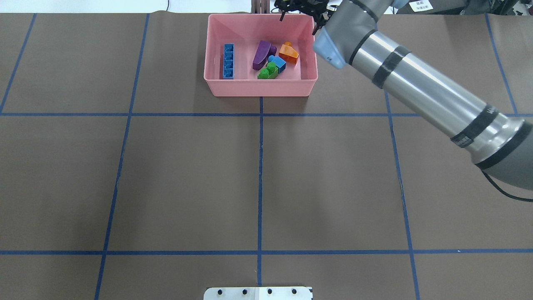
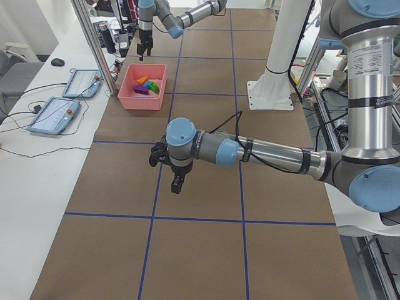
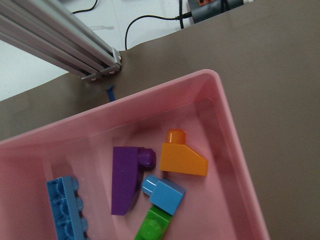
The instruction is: Put all blocks into box
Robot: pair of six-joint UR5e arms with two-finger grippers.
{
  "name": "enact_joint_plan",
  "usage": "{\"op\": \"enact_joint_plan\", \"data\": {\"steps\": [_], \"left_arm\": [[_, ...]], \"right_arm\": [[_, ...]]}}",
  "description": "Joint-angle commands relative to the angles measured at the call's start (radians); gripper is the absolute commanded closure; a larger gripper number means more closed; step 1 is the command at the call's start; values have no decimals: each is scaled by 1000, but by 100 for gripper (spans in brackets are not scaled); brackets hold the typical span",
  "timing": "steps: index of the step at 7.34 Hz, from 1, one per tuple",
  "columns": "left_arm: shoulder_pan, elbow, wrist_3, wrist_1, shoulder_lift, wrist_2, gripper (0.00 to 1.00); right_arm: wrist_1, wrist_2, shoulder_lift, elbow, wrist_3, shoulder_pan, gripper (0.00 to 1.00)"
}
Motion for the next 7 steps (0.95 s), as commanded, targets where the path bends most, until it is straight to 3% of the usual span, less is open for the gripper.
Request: {"op": "enact_joint_plan", "data": {"steps": [1,2,3,5,7], "left_arm": [[-6,13,1,42,-1,-1,0],[-21,23,1,50,-1,1,0],[-21,24,1,50,-1,1,0],[-79,49,139,131,-13,1,0],[-89,44,147,168,-41,4,0]], "right_arm": [[-264,69,-358,438,-296,113,0],[-295,70,-590,619,-462,170,0],[-297,93,-764,724,-585,248,0],[-297,208,-1025,755,-932,470,0],[-312,193,-1132,687,-1216,576,0]]}}
